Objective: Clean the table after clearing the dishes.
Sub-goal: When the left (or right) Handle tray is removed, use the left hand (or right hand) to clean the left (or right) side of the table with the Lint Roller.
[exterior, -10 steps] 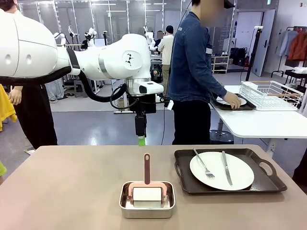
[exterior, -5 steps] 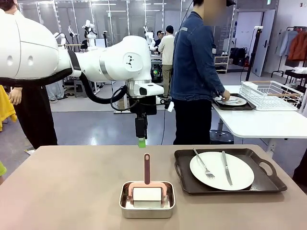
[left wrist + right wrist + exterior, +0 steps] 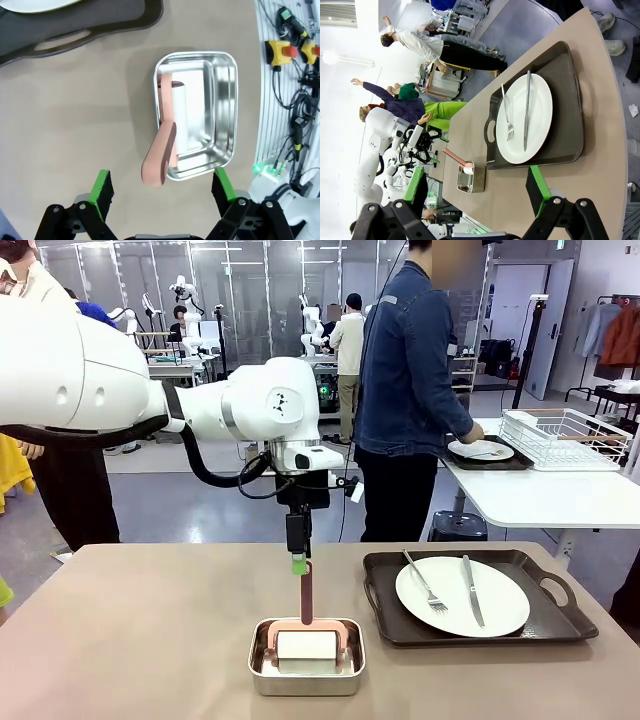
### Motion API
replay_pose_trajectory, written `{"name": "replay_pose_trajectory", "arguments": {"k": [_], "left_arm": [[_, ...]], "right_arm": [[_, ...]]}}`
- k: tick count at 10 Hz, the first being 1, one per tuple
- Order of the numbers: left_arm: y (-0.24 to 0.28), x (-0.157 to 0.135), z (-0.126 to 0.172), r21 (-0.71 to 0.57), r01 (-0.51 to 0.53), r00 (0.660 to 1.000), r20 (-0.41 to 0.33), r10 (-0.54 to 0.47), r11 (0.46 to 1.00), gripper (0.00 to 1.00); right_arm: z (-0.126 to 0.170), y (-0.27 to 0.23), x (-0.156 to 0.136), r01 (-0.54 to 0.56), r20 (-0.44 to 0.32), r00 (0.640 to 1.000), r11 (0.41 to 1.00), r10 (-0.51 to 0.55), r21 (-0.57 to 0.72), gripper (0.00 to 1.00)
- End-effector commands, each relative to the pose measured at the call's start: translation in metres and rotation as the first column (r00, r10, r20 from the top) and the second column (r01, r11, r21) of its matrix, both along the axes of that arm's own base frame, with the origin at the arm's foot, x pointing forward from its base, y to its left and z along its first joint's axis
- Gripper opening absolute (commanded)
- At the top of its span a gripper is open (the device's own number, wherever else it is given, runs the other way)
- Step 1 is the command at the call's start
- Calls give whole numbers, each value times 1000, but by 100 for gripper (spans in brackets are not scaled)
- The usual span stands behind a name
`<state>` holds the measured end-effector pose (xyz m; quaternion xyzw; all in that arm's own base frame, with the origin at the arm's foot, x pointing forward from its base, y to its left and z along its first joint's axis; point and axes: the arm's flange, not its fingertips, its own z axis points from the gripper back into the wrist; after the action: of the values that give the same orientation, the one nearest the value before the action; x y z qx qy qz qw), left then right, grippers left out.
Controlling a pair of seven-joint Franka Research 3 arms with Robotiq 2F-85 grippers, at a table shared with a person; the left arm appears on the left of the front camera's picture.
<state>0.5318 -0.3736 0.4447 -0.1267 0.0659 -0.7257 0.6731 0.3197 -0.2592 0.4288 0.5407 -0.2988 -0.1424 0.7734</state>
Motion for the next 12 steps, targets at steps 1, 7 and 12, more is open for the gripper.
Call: {"name": "replay_pose_trajectory", "arguments": {"k": [1, 7, 12], "left_arm": [[3, -5, -15, -34, -24, 998, -59, 22, 999, 100], [-5, -5, -48, 2, -42, 990, -132, 42, 999, 100], [-13, -5, -46, 30, -29, 992, -124, 33, 999, 0]], "right_arm": [[2, 1, -1, -4, 16, 1000, 1000, 4, 1, 100], [2, 1, -1, -4, 16, 1000, 1000, 4, 1, 100], [2, 1, -1, -4, 16, 1000, 1000, 4, 1, 100]]}}
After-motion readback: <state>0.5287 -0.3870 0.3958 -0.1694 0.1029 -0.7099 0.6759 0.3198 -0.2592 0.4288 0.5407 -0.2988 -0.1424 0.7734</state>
